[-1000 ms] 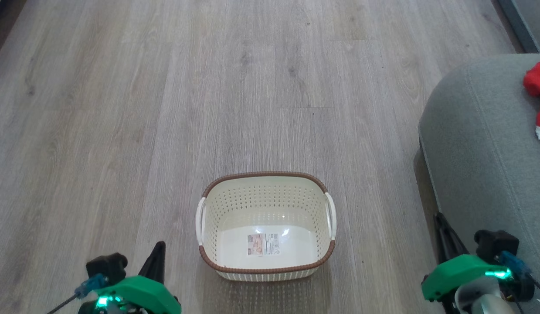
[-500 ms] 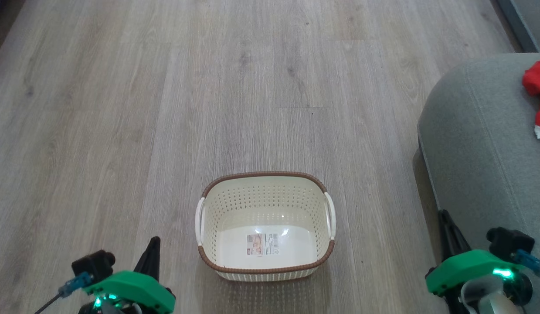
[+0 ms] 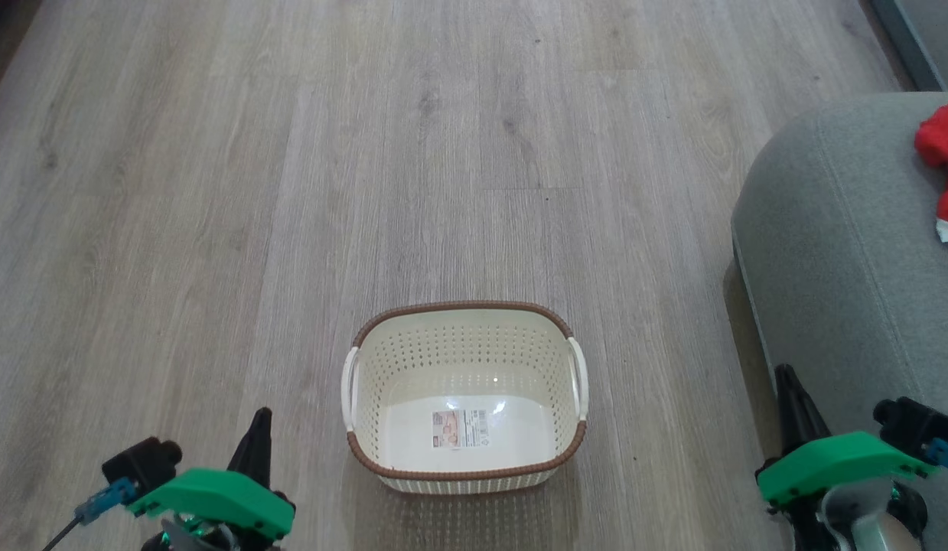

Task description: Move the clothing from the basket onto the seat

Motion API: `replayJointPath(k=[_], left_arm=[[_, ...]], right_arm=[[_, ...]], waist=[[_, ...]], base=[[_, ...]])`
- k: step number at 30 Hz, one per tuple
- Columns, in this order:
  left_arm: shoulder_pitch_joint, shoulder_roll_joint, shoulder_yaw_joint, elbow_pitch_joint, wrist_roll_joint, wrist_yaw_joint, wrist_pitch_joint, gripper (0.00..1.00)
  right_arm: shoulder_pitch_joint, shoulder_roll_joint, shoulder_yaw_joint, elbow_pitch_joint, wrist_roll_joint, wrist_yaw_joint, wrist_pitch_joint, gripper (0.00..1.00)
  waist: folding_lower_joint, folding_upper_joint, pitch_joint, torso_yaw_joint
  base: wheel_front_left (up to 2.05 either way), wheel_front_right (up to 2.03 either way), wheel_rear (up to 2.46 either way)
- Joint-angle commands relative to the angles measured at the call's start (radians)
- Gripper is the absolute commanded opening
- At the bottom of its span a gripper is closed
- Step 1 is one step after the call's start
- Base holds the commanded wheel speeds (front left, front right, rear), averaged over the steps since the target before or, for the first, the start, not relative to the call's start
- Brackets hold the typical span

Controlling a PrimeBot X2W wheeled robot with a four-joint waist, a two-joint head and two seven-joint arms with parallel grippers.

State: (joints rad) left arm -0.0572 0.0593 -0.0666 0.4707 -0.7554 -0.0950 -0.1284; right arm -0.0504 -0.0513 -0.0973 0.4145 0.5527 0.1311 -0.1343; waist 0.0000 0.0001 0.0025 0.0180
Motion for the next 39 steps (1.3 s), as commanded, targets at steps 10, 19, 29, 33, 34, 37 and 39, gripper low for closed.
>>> replayJointPath(k=[10,19,29,33,34,37,39], left_arm=[[-0.045,0.000,0.038,-0.059,-0.113,-0.011,0.031,0.00],[-0.046,-0.001,0.056,-0.079,-0.204,-0.014,0.057,0.00],[-0.047,-0.002,0.075,-0.102,-0.304,-0.017,0.085,0.00],[-0.047,-0.003,0.083,-0.111,-0.345,-0.019,0.097,0.00],[-0.047,-0.003,0.085,-0.113,-0.355,-0.019,0.100,0.00],[-0.047,-0.003,0.091,-0.120,-0.385,-0.020,0.108,0.00],[-0.048,-0.004,0.097,-0.127,-0.415,-0.021,0.117,0.00]], right_arm=[[-0.046,-0.002,-0.001,-0.054,0.140,0.000,0.032,0.00],[-0.047,-0.002,-0.003,-0.068,0.252,0.000,0.058,0.00],[-0.049,-0.001,-0.006,-0.084,0.377,0.000,0.088,0.00],[-0.049,-0.001,-0.006,-0.090,0.427,0.000,0.099,0.00],[-0.050,-0.001,-0.007,-0.091,0.439,0.000,0.102,0.00],[-0.050,-0.001,-0.007,-0.096,0.476,0.000,0.111,0.00],[-0.051,-0.001,-0.008,-0.101,0.514,0.000,0.120,0.00]], waist=[[0.0000,-0.0001,0.000,-0.002],[0.0000,-0.0001,0.000,-0.004],[0.0000,-0.0001,0.000,-0.006],[0.0000,-0.0001,0.000,-0.007],[0.0000,-0.0001,0.000,-0.007],[0.0000,-0.0001,0.000,-0.008],[0.0000,-0.0001,0.000,-0.009]], base=[[0.00,0.00,0.00],[0.00,0.00,0.00],[0.00,0.00,0.00],[0.00,0.00,0.00],[0.00,0.00,0.00],[0.00,0.00,0.00],[0.00,0.00,0.00]])
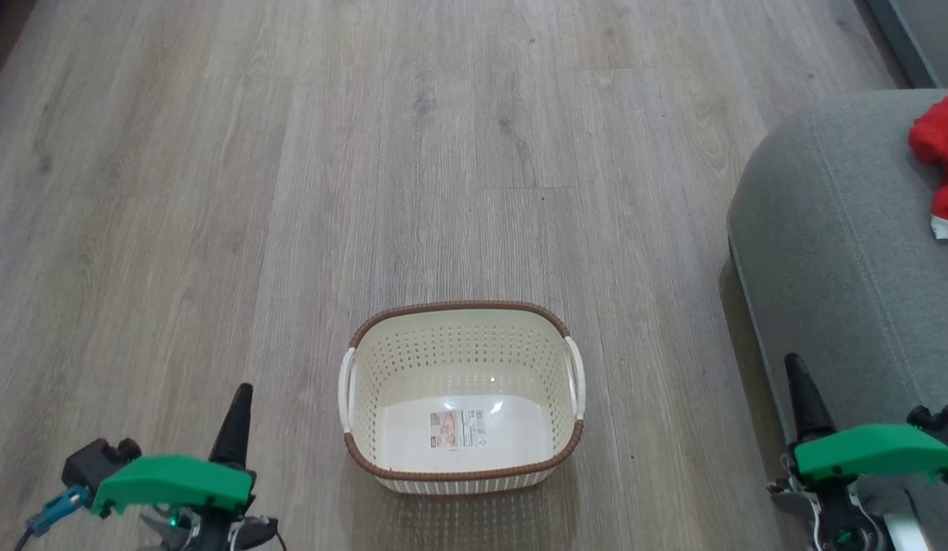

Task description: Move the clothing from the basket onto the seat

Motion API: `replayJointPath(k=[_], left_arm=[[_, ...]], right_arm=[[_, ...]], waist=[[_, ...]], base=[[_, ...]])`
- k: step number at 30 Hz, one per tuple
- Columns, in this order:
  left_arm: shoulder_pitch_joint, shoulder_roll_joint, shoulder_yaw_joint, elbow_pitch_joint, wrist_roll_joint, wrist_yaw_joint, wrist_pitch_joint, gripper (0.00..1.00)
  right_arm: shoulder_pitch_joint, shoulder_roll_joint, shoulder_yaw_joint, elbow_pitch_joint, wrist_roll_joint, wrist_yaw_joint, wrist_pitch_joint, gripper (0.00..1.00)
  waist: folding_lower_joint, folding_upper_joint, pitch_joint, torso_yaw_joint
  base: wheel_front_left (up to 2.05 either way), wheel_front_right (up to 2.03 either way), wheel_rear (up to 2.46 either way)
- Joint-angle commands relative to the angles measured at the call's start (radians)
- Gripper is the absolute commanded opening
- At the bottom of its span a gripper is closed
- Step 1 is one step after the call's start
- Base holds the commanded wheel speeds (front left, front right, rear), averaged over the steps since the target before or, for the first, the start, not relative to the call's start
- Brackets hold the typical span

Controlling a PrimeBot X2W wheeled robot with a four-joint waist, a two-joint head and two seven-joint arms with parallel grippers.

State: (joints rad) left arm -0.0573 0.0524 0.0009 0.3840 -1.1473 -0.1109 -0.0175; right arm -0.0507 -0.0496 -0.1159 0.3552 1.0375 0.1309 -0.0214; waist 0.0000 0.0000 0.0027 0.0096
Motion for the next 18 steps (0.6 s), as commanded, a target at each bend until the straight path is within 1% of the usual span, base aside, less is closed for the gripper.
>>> replayJointPath(k=[1,18], left_arm=[[-0.048,0.003,0.031,-0.042,-0.033,-0.005,0.009,0.00],[-0.049,0.001,0.062,-0.078,-0.194,-0.011,0.055,0.00]], right_arm=[[-0.050,-0.002,0.011,-0.043,0.042,0.000,0.010,0.00],[-0.053,-0.002,0.007,-0.069,0.241,0.000,0.057,0.00]], waist=[[0.0000,0.0000,0.000,0.000],[0.0000,0.0000,0.000,-0.004]], base=[[0.00,0.00,0.00],[0.00,0.00,0.00]])
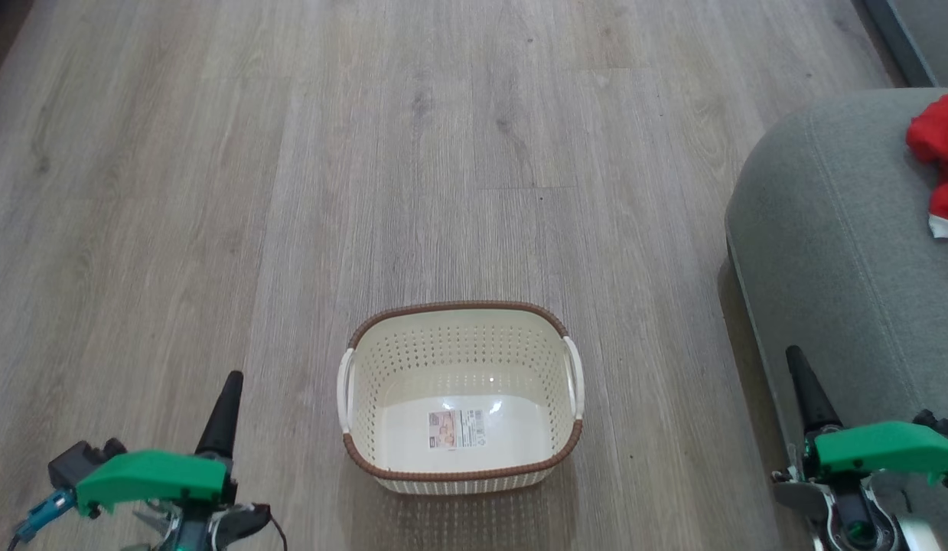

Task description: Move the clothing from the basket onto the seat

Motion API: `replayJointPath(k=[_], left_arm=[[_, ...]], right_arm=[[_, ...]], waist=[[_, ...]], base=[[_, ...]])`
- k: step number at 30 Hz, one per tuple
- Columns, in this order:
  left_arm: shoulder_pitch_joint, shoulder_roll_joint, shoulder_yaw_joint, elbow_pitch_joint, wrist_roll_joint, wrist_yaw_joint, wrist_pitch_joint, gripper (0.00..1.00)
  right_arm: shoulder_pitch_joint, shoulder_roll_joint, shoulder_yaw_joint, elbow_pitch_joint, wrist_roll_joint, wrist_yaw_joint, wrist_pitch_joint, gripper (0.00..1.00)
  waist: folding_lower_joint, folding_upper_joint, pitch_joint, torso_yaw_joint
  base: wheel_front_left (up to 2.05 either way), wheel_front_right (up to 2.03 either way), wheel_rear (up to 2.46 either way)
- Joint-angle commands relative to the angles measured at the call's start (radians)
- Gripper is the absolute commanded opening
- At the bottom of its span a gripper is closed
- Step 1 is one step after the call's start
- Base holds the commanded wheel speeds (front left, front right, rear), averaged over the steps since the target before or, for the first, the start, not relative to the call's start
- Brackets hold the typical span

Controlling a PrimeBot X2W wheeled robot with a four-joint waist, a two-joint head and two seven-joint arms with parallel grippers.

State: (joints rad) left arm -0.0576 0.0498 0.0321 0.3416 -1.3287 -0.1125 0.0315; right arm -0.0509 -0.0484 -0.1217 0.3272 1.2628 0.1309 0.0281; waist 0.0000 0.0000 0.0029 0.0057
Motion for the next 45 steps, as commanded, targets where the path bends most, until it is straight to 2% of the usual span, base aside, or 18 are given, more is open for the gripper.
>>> replayJointPath(k=[1,26,45], left_arm=[[-0.049,0.004,0.033,-0.038,-0.023,-0.010,0.009,0.00],[-0.051,0.001,0.081,-0.095,-0.275,-0.018,0.081,0.00],[-0.051,0.000,0.082,-0.096,-0.280,-0.018,0.082,0.00]], right_arm=[[-0.053,-0.003,0.013,-0.042,0.028,0.000,0.010,0.00],[-0.057,-0.002,0.008,-0.082,0.339,0.000,0.084,0.00],[-0.057,-0.002,0.008,-0.082,0.346,0.000,0.085,0.00]], waist=[[0.0000,0.0000,0.000,0.000],[0.0000,0.0000,0.000,-0.006],[0.0000,0.0000,0.000,-0.006]], base=[[0.00,0.00,0.00],[0.00,0.00,0.00],[0.00,0.00,0.00]])
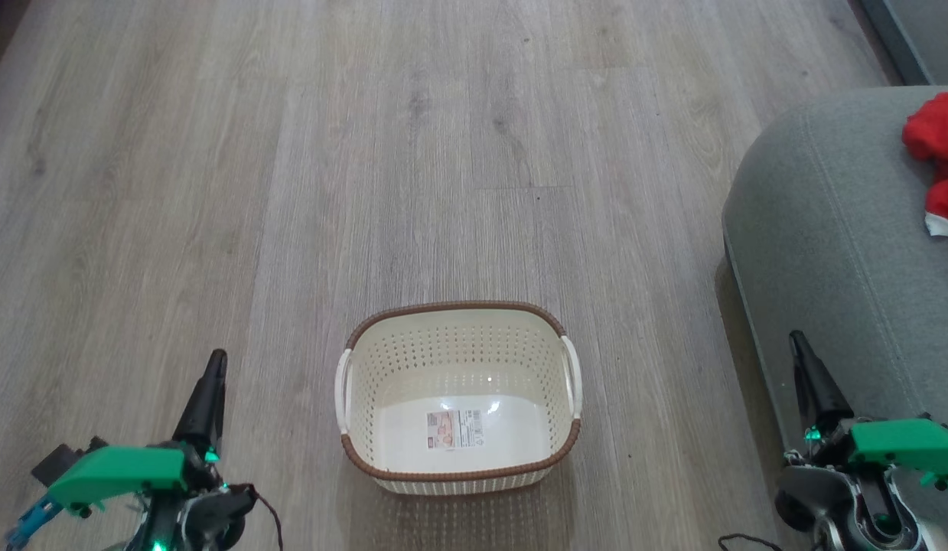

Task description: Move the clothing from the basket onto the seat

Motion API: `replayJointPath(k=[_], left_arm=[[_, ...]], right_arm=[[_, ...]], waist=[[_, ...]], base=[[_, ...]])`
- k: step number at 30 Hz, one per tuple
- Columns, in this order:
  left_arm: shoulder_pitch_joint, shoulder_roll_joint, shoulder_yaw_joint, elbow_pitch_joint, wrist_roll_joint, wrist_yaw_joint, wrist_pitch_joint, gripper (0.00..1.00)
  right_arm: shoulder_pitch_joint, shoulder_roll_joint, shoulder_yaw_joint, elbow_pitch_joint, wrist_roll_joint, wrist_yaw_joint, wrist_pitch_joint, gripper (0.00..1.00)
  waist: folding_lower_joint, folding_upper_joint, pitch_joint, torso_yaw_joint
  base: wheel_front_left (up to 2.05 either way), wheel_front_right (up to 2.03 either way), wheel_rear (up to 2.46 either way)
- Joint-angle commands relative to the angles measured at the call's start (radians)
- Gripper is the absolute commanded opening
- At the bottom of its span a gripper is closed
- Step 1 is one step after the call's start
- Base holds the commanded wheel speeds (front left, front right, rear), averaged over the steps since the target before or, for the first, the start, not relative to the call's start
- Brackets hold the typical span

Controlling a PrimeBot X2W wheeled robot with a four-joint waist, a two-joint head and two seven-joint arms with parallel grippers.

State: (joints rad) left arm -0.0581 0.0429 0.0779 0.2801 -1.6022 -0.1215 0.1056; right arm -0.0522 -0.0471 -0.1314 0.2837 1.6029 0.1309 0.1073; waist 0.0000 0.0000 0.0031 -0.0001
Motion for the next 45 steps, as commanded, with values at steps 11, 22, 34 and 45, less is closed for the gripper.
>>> replayJointPath(k=[11,22,34,45], left_arm=[[-0.050,0.007,0.036,-0.035,-0.006,-0.009,0.008,0.00],[-0.050,0.007,0.036,-0.035,-0.006,-0.009,0.008,0.00],[-0.050,0.007,0.036,-0.035,-0.006,-0.009,0.008,0.00],[-0.050,0.007,0.036,-0.035,-0.006,-0.009,0.008,0.00]], right_arm=[[-0.056,-0.003,0.018,-0.039,0.006,0.000,0.006,0.00],[-0.056,-0.003,0.018,-0.039,0.006,0.000,0.006,0.00],[-0.056,-0.003,0.018,-0.039,0.006,0.000,0.006,0.00],[-0.056,-0.003,0.018,-0.039,0.006,0.000,0.006,0.00]], waist=[[0.0000,0.0000,0.000,0.000],[0.0000,0.0000,0.000,0.000],[0.0000,0.0000,0.000,0.000],[0.0000,0.0000,0.000,0.000]], base=[[0.00,0.00,0.00],[0.00,0.00,0.00],[0.00,0.00,0.00],[0.00,0.00,0.00]])
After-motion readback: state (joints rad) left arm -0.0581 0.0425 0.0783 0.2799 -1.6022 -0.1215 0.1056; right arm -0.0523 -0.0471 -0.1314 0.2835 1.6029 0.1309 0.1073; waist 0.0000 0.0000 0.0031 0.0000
